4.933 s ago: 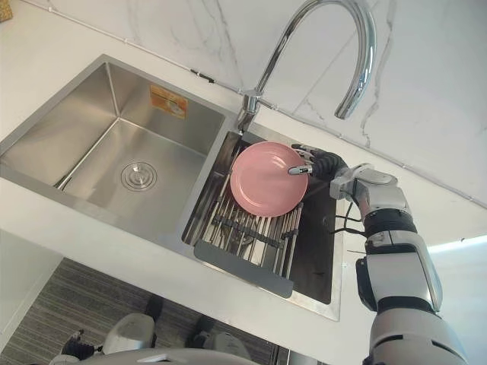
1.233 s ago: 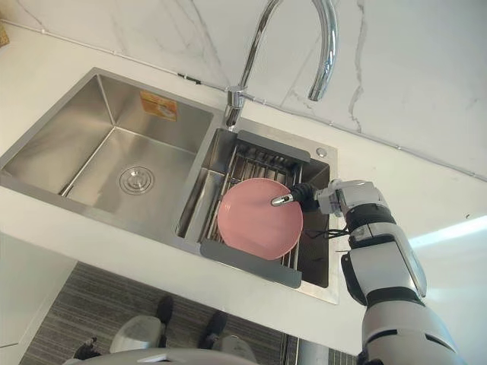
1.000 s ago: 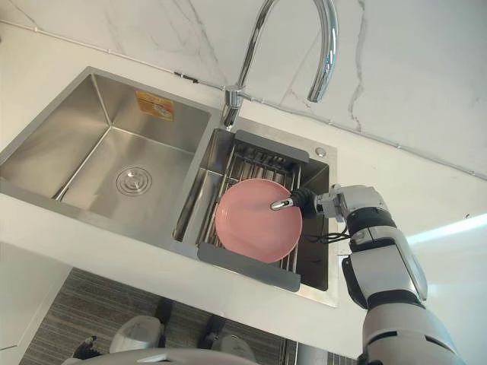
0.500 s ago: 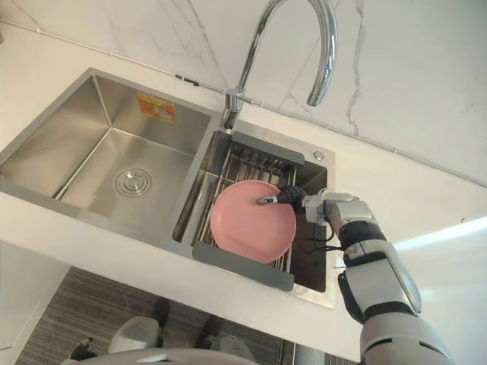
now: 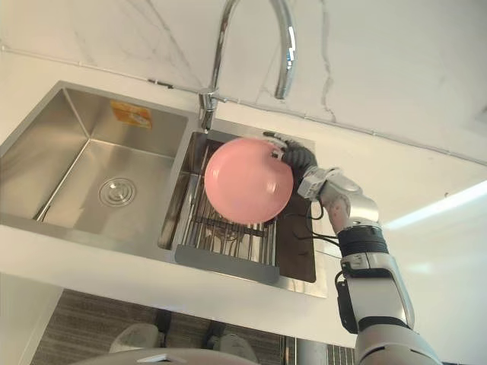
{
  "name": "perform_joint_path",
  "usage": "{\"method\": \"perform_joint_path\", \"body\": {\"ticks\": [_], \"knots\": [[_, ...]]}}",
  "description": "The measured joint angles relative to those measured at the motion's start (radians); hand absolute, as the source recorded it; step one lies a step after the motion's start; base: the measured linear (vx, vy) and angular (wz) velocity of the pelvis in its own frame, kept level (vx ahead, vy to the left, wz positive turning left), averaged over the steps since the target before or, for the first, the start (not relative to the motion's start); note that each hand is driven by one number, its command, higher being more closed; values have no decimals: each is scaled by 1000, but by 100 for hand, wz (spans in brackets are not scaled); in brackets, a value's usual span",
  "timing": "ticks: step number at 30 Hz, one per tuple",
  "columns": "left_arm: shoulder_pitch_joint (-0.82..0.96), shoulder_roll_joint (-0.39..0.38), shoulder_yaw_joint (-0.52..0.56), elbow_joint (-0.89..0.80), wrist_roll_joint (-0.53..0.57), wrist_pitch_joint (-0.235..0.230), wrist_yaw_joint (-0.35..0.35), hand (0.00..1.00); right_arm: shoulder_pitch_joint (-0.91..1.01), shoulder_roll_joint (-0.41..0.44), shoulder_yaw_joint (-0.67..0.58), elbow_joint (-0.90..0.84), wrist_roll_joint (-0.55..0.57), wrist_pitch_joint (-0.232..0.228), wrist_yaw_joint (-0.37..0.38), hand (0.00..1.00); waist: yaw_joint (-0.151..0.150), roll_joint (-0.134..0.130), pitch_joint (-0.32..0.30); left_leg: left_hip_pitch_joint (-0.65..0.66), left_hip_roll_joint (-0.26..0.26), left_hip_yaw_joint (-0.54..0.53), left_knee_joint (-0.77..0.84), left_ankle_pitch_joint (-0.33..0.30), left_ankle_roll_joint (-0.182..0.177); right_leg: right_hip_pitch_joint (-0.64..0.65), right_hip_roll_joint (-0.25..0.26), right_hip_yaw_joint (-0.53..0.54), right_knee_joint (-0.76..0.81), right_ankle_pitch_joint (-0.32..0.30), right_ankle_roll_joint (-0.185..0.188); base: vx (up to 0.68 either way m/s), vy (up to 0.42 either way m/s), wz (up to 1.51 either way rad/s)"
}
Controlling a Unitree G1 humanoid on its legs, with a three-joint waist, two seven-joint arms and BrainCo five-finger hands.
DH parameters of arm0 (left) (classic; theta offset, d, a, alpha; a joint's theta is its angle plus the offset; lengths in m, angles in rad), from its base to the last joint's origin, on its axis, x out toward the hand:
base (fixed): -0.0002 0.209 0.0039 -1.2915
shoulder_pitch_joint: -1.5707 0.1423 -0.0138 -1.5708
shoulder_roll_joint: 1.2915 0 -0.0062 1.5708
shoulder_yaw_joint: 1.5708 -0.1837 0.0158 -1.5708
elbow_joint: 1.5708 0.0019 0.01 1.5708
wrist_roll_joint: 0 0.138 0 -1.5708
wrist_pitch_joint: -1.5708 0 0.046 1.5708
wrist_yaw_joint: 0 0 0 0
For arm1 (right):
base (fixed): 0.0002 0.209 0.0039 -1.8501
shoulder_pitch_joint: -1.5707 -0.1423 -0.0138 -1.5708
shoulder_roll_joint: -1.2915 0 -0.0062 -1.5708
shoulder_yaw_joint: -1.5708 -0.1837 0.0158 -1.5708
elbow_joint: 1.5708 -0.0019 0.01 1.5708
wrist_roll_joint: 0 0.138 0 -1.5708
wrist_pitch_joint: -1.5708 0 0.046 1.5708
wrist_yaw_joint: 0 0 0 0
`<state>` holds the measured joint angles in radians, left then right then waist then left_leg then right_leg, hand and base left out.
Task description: Walk over to the sink, pick up the cup, carry it to the dishwasher, place the cup inside the dishwasher, then close the dishwasher door
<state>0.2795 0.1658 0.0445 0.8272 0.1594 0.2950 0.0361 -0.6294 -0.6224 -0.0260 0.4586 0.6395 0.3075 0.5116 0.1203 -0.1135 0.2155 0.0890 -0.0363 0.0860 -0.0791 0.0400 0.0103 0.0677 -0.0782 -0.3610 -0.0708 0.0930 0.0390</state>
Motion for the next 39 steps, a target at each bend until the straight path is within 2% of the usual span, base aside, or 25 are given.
{"method": "perform_joint_path", "body": {"ticks": [2, 4, 6, 7, 11, 14, 18, 19, 22, 24, 26, 31, 33, 39], "knots": [[1, -1, -2, 11, 2, 9, 0, 0, 8, -20, -2, -30, 1, 2, 2, 100, -16, 1, -15, 2, 2, 6, 0, -1, -1, -1, 2, 5, 0, 0, 0, -9, 7, -13], [3, -7, -3, 14, 2, 19, 0, 0, 39, -24, -30, -59, 2, 10, 6, 100, -18, 2, -27, 5, 6, 20, 0, -4, 2, -2, 7, 20, -5, 3, -4, -17, 6, -20], [3, -7, -6, 19, 2, 27, 0, 0, 50, -24, -33, -58, 4, 53, 15, 100, -27, 3, -29, 10, 11, 29, 0, -5, 1, -1, 13, 26, -9, 3, -5, -37, -3, -18], [4, -8, -7, 21, 2, 29, 1, 0, 58, -24, -33, -58, 4, 59, 16, 100, -32, 4, -30, 9, 12, 30, 0, -8, -4, -1, 13, 26, -10, 2, -4, -42, 0, 0], [11, -12, -8, 27, -1, 38, 4, 0, 115, -30, -34, -58, 35, 64, -3, 100, -44, 24, -52, -3, 15, 34, -1, -8, -4, -13, 14, 25, -11, 3, -5, -2, 10, -2], [14, -19, -8, 28, -1, 42, 4, 0, 118, -33, -55, -61, 112, 68, -59, 100, -53, 36, -59, -3, 16, 40, -1, -8, -4, -15, 15, 30, -10, 4, -5, 8, 13, -3], [17, -19, -8, 28, -18, 48, 6, 0, 150, -33, -141, -140, 209, 72, -154, 100, -58, 37, -59, 0, 17, 56, 0, -9, -2, -20, 17, 49, -10, 9, -10, 26, 19, -13], [22, -19, -8, 28, -18, 48, 9, 0, 166, -33, -165, -166, 259, 72, -196, 100, -70, 37, -60, 3, 17, 65, 0, -10, 1, -21, 17, 55, -10, 14, -10, 32, 30, -20], [23, -19, -9, 28, -16, 47, 17, 0, 212, -31, -223, -206, 325, 71, -251, 100, -74, 37, -61, 4, 18, 90, 0, -15, 2, -31, 19, 82, -10, 21, -8, 16, 24, -25], [28, -19, -10, 29, -13, 47, 23, 0, 292, -10, -304, -271, 392, 64, -304, 100, -90, 36, -61, 17, 18, 119, 0, -22, 2, -31, 22, 113, -10, 25, -6, 1, 36, -38], [29, -19, -11, 44, -10, 47, 23, 0, 346, 5, -346, -315, 426, 58, -324, 100, -102, 36, -71, 23, 18, 141, 0, -28, 3, -35, 24, 135, -10, 28, -6, -14, 28, -40], [30, -18, -16, 111, -8, 48, 23, 0, 509, 55, -514, -403, 491, 9, -394, 100, -163, 35, -103, 33, 19, 205, 0, -51, 2, -60, 30, 201, -2, 25, 2, -25, 28, -43], [30, -18, -15, 139, -5, 49, 16, 0, 580, 67, -595, -408, 514, -14, -424, 100, -197, 31, -106, 32, 17, 237, 0, -55, 3, -89, 30, 231, 22, 19, 3, -32, 37, -40], [27, -1, 2, 144, 0, 57, -5, 0, 702, 157, -709, -408, 539, -62, -437, 100, -241, 8, -100, 17, 16, 362, 0, -69, 6, -177, 15, 232, 61, 16, 12, -33, 48, -66]]}}
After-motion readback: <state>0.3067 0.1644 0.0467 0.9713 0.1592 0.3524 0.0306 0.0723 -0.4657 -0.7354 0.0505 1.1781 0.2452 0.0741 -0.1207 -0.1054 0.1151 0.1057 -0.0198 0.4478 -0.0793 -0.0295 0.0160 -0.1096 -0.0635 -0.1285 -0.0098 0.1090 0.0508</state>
